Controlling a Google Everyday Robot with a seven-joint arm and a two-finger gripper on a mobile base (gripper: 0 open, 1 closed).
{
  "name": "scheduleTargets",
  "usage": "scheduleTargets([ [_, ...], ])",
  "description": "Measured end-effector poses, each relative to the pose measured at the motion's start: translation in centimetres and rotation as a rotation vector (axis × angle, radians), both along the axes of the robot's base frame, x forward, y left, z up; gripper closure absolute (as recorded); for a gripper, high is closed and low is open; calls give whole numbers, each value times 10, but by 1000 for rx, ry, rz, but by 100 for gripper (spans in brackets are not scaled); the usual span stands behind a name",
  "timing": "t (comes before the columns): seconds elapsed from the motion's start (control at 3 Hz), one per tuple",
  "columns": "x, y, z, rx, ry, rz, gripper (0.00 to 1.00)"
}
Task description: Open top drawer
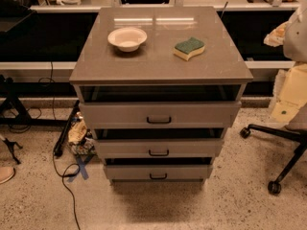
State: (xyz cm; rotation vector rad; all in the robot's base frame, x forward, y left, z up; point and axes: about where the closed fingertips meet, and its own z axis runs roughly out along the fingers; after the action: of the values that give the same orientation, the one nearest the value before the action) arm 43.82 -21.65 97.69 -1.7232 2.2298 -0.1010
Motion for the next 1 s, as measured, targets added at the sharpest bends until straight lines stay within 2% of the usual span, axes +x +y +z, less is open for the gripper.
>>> scheduleTargets([
  [0.33, 0, 0, 0, 0, -1, 0, 0],
  [0.67, 6, 2, -20, -2, -17, 83, 0],
  [1.0, 23, 3, -65, 52, -24, 208, 0],
])
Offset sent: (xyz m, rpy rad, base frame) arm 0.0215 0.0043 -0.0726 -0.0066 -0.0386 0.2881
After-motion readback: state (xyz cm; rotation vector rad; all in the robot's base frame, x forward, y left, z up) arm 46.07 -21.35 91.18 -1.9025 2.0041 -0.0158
